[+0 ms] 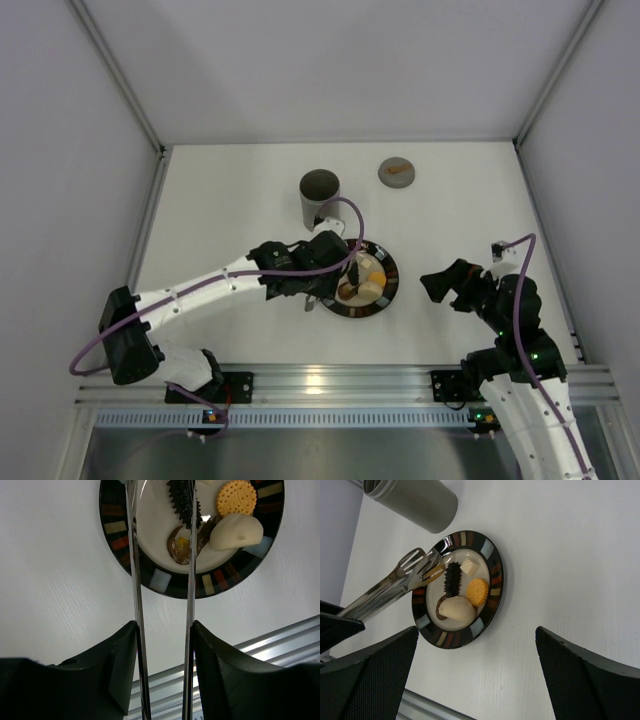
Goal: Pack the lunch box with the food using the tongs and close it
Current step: Pick up the fake food from the plate.
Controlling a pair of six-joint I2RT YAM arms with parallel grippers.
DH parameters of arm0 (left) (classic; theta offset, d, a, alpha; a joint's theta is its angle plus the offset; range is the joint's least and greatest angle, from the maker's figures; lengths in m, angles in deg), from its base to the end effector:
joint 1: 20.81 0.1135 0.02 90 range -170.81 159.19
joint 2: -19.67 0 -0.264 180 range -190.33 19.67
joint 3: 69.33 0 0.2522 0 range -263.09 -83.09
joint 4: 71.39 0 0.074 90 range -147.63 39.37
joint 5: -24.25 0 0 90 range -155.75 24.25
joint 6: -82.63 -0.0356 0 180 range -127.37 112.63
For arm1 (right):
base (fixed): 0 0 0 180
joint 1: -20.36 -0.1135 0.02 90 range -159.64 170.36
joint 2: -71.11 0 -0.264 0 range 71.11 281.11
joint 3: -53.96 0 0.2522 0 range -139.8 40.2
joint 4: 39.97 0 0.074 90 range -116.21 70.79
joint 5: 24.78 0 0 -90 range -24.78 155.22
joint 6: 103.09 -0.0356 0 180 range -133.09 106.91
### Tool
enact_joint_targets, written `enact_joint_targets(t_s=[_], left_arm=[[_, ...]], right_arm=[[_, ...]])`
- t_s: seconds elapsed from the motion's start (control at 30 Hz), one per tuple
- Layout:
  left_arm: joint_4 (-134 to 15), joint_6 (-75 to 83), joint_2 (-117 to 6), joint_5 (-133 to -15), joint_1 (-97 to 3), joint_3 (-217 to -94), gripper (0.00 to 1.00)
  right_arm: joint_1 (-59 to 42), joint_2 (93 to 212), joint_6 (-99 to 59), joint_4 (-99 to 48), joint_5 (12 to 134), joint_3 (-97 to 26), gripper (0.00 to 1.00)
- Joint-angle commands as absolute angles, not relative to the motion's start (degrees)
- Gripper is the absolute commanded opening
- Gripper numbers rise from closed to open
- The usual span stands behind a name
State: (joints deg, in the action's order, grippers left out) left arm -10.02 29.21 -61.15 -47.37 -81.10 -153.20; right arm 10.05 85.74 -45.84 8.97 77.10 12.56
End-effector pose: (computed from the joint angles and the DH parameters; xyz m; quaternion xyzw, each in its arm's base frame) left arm 0.1517 -0.2431 0.2958 0.1524 0.9384 -0.0997 0.2937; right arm 0.0877 0.0234 0.2527 0.1040 0.8209 0.2836 0.4847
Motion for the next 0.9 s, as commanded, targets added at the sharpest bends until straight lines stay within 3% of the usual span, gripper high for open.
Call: enact_joint_targets(t_s=[0.0, 0.7, 0.87], left_arm=[[-15.3, 30.0, -61.5, -48.0, -81.6, -153.1, 0.51], [-16.4, 30.8, -65.3, -48.3, -82.8, -150.3, 0.49], [-16.2, 30.6, -65.7, -48.3, -82.9, -150.3, 0.38]], right_arm=[[10.7, 85.1, -45.8, 7.5, 77.3, 12.2, 0.99], [10.7, 84.7, -45.8, 7.8, 77.3, 12.4, 0.99], [10.7, 84.6, -45.8, 7.8, 77.4, 12.5, 0.99]])
